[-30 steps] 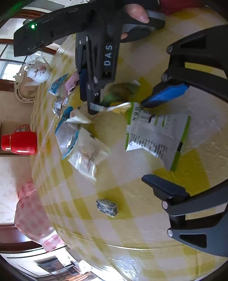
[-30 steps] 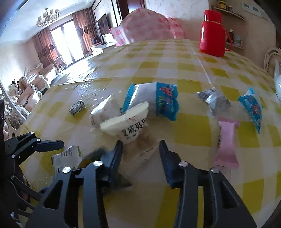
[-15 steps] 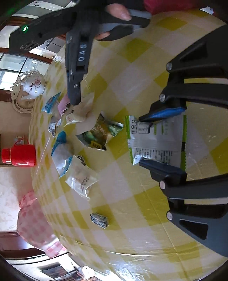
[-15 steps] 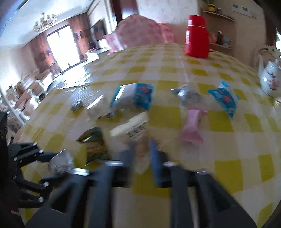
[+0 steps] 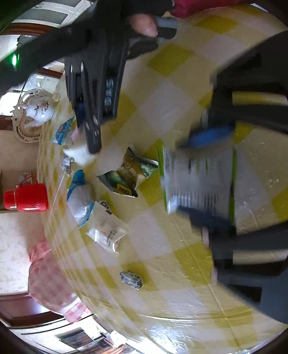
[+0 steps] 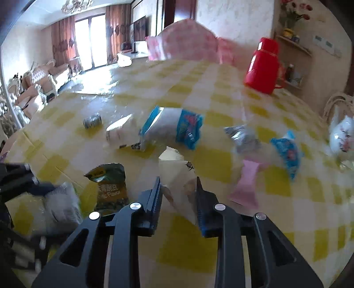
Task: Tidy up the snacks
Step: 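Grasp the clear plastic bag with the right tool, then carry the white packet and clear bag to the purple box with both tools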
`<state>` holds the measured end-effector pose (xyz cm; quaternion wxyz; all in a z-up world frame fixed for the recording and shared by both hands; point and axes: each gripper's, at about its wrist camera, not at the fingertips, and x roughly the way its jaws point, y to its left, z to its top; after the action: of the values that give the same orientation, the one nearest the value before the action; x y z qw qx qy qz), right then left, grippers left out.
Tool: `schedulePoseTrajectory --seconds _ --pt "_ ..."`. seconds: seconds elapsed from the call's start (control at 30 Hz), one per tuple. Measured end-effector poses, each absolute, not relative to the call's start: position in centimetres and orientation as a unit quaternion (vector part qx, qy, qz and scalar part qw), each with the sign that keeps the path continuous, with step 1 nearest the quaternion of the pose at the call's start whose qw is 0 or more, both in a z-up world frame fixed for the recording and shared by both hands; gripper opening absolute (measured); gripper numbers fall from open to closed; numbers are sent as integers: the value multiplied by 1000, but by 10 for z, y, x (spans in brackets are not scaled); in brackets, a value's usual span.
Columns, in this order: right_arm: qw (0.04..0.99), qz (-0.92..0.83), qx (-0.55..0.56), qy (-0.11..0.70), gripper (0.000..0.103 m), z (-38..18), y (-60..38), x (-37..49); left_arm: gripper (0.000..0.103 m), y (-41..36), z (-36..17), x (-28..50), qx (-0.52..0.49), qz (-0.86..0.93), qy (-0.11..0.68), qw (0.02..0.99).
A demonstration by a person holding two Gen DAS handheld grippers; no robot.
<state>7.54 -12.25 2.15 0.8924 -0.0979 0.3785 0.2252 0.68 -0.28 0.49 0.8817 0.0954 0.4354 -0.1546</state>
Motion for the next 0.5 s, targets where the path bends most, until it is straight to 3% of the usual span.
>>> schedulePoseTrajectory --seconds 0.33,0.5 --pt "918 214 -27 332 27 59 -158 24 41 -17 29 -22 62 -155 406 899" --pt "928 196 6 316 27 60 -174 -13 41 -37 39 -42 94 -157 384 905"
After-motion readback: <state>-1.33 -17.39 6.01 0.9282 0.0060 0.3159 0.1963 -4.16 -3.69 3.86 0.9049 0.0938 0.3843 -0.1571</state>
